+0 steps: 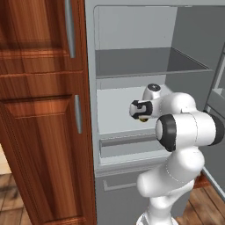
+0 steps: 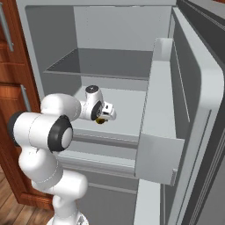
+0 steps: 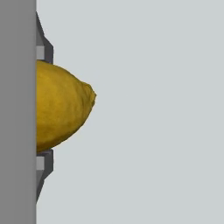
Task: Retrieve a lemon from the fridge and place it on the cutting board with the fish.
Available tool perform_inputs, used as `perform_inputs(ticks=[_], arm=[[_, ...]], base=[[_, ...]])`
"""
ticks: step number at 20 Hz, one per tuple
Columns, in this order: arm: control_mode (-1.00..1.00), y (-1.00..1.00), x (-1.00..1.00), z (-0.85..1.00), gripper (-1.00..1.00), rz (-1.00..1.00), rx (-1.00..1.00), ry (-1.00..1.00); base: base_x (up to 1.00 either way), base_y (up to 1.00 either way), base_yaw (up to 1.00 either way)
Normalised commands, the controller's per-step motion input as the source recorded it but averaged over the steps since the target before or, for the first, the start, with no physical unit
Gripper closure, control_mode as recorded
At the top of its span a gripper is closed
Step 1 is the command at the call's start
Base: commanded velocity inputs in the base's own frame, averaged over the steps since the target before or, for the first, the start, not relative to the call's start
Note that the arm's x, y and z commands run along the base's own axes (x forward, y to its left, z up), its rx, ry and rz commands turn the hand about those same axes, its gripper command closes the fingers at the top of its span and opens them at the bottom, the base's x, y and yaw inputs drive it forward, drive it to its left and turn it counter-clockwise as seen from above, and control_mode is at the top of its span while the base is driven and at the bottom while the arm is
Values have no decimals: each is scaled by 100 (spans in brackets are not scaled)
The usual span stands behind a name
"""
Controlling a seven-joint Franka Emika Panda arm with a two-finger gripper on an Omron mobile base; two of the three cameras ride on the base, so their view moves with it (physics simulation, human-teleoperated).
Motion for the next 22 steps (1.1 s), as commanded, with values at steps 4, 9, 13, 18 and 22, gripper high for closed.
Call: perform_inputs(ticks=[4, 9, 13, 18, 22], arm=[[-100, 0, 0, 0, 100, 0, 0, 1], [-100, 0, -64, 0, 100, 0, 0, -2], [-100, 0, -100, 9, 100, 0, 0, -5], [-100, 1, -94, 56, 100, 0, 0, 2], [-100, 15, -88, 76, 100, 0, 0, 8]], base=[[0, 0, 0], [0, 0, 0], [0, 0, 0], [0, 0, 0], [0, 0, 0]])
